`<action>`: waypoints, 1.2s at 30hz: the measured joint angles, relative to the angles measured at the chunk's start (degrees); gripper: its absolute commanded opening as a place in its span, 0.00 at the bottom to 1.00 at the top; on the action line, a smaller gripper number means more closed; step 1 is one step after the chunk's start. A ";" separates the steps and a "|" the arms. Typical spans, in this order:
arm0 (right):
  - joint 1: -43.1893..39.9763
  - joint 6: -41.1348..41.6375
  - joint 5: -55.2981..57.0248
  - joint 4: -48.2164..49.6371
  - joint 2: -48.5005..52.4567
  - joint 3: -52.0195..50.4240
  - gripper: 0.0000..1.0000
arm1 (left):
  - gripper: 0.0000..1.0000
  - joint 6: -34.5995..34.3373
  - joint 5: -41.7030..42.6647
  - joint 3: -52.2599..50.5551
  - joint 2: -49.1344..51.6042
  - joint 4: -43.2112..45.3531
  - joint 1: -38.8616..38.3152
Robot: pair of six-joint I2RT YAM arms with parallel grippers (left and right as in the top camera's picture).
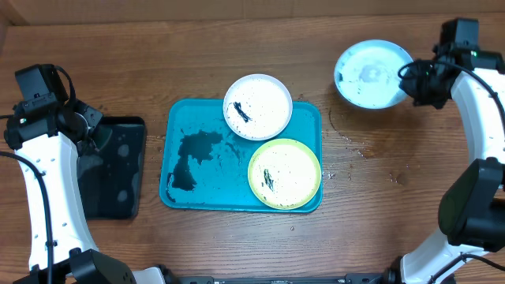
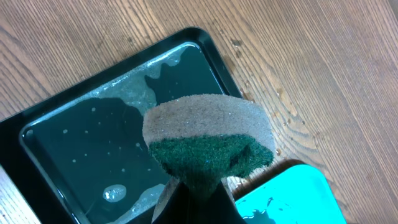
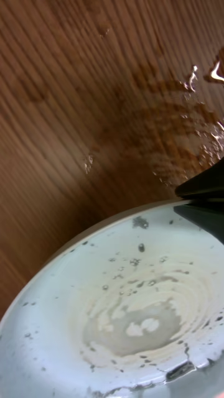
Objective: Clean dirty plates on tray and stack at the side
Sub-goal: 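Lift the light blue plate with the right gripper and place it right of the tray, then move the right gripper back to grasp the white plate's rim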
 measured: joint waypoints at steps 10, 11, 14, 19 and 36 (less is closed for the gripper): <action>-1.09 -0.02 3.28 15.56 0.02 -14.80 0.05 | 0.04 0.00 0.52 0.00 0.04 0.00 0.00; -1.09 0.00 3.41 16.26 0.02 -15.80 0.09 | 0.04 0.00 0.52 0.00 0.04 -0.02 0.00; -1.09 -0.09 3.41 16.55 0.02 -16.74 0.47 | 0.04 0.00 0.52 0.00 0.04 0.00 0.00; -0.85 0.83 1.79 16.83 0.00 -16.72 0.48 | 0.04 0.00 0.52 0.00 0.04 0.00 0.00; 27.36 -0.90 -4.81 26.29 -2.73 -14.56 0.89 | 0.04 4.72 7.78 0.00 0.04 0.44 -1.36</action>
